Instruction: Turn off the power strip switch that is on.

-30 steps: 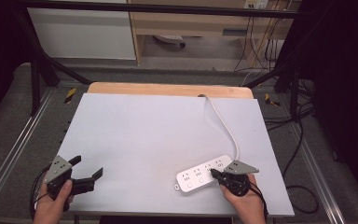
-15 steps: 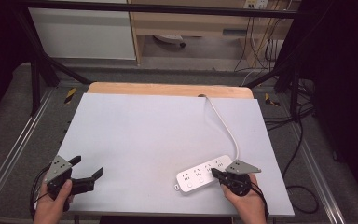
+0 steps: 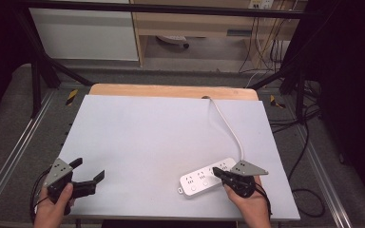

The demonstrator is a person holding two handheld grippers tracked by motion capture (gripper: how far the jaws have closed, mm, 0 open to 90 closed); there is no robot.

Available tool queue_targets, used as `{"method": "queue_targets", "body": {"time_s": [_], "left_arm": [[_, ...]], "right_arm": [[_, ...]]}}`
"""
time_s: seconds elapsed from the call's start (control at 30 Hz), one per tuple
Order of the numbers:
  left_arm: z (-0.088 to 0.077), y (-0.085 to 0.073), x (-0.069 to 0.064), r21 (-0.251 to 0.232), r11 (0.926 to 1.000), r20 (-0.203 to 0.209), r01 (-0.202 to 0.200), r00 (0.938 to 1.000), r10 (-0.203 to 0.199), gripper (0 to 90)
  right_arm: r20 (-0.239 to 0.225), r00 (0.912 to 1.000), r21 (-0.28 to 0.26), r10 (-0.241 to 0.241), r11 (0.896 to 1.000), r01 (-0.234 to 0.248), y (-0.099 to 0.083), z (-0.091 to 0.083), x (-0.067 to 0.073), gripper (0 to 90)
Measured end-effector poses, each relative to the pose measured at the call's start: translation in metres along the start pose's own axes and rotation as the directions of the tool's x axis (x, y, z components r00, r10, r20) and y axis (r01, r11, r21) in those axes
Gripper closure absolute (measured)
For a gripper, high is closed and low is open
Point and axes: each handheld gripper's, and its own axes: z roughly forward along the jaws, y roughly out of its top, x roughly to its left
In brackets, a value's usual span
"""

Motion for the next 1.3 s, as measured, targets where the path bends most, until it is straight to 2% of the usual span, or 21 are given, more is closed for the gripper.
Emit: {"method": "queue_targets", "body": {"time_s": [0.37, 0.7, 0.77, 0.9, 0.93, 1.1, 1.2, 1.3], "left_arm": [[0.000, 0.000, 0.001, 0.002, 1.0000, -0.005, -0.003, 1.0000, 0.003, 5.4], [0.000, -0.001, 0.001, 0.005, 1.0000, -0.006, -0.003, 1.0000, 0.003, 5.4], [0.000, -0.001, 0.001, 0.007, 1.0000, -0.007, -0.003, 1.0000, 0.003, 5.4], [0.000, -0.001, 0.001, 0.003, 1.0000, -0.006, 0.006, 1.0000, -0.006, 5.3], [0.000, -0.001, 0.001, 0.003, 1.0000, -0.005, 0.006, 1.0000, -0.006, 5.3], [-0.001, -0.001, 0.002, 0.002, 1.0000, -0.012, 0.005, 0.9999, -0.005, 5.3], [-0.001, -0.001, 0.003, 0.001, 1.0000, -0.010, 0.009, 0.9999, -0.009, 5.3], [-0.001, -0.001, 0.003, 0.000, 0.9999, -0.010, 0.012, 0.9999, -0.012, 5.3]], "right_arm": [[-0.006, 0.9999, -0.019, 0.009, 1.000, -0.009, 0.007, 0.002, -0.001, 87.6], [0.001, 0.9994, -0.051, 0.034, 0.998, -0.034, 0.016, -0.001, -0.008, 71.3], [0.002, 0.9991, -0.055, 0.043, 0.998, -0.043, 0.017, -0.001, -0.010, 62.8], [0.035, 0.9969, -0.061, 0.071, 0.996, -0.069, 0.023, -0.003, -0.015, 40.1], [0.041, 0.9963, -0.064, 0.075, 0.995, -0.073, 0.025, -0.004, -0.016, 37.0], [0.069, 0.9916, -0.101, 0.109, 0.990, -0.102, 0.036, -0.006, -0.020, 13.5], [0.072, 0.9902, -0.103, 0.119, 0.988, -0.112, 0.041, -0.006, -0.022, 5.2], [0.087, 0.9897, -0.133, 0.113, 0.986, -0.101, 0.045, -0.009, -0.023, 3.0]]}}
